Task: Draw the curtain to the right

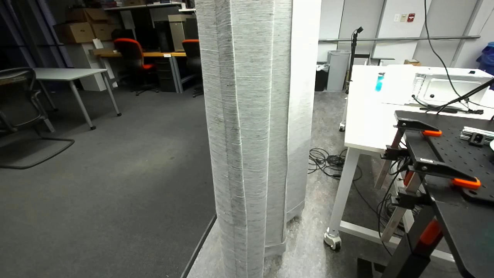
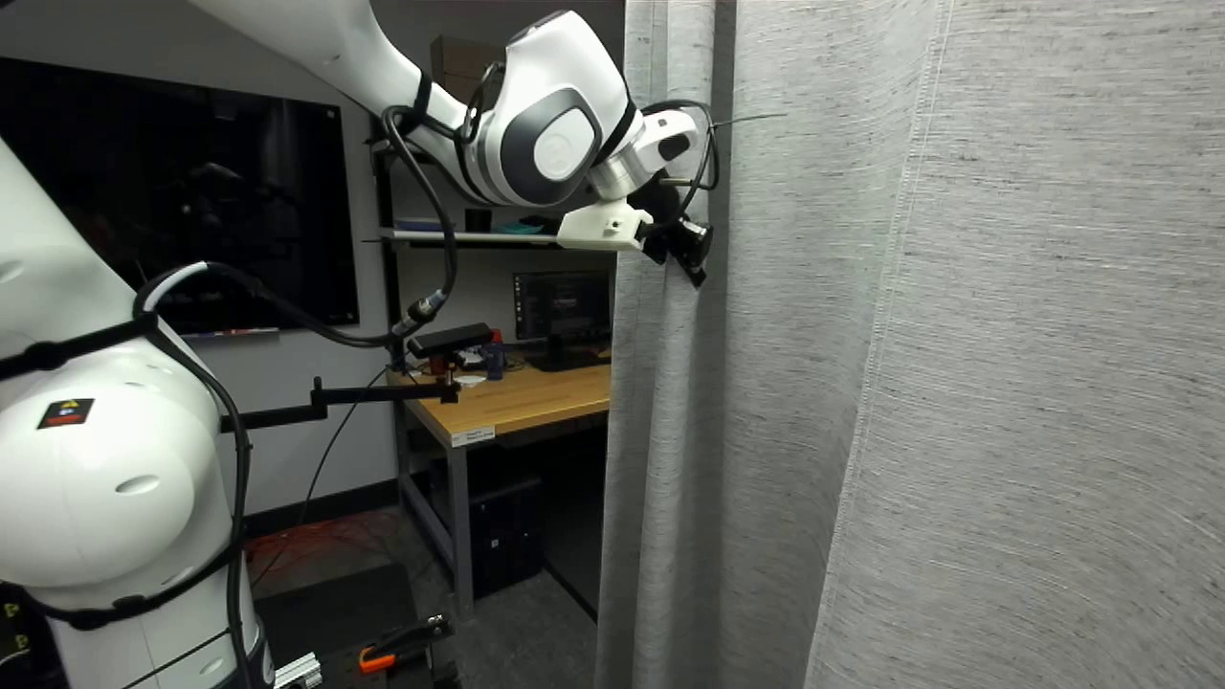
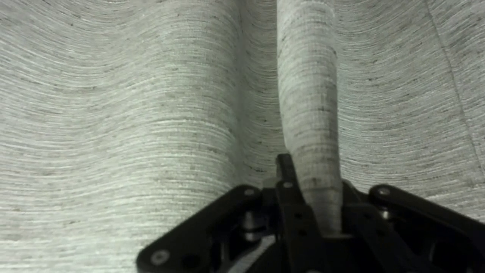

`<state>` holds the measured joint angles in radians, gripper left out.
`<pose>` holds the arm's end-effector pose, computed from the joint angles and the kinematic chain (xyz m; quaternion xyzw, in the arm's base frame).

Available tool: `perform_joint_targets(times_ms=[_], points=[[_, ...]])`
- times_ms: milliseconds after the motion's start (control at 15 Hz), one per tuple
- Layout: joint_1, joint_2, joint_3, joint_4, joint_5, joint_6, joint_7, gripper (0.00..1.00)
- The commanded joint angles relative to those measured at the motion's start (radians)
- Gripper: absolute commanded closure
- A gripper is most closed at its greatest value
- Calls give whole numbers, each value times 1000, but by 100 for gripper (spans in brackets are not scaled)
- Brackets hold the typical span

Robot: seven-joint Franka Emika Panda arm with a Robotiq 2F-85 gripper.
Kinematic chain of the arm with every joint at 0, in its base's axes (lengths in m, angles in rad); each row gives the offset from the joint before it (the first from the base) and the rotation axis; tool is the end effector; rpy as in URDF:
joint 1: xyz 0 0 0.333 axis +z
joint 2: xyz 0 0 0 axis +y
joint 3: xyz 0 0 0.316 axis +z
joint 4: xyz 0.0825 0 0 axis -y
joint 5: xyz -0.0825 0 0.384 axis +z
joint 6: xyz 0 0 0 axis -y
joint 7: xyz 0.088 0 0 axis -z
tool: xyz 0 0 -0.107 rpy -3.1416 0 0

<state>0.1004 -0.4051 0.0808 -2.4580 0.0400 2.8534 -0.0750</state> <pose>0.4602 0.0857 0.5390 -0.9151 -0.1055 -0.3888 0.0174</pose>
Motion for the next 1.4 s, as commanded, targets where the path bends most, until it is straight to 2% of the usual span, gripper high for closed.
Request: perform_joint_targets(times_ms=[0, 333, 667, 933, 1333], points=[[1, 1, -41, 3, 5, 20, 0, 100], [-36, 6, -161, 42, 44, -2, -12, 100], [-123, -5, -298, 93, 74, -4, -10, 100], [-194, 0, -377, 147, 87, -5, -5, 100], [-246, 16, -480, 217, 124, -21, -17, 100]])
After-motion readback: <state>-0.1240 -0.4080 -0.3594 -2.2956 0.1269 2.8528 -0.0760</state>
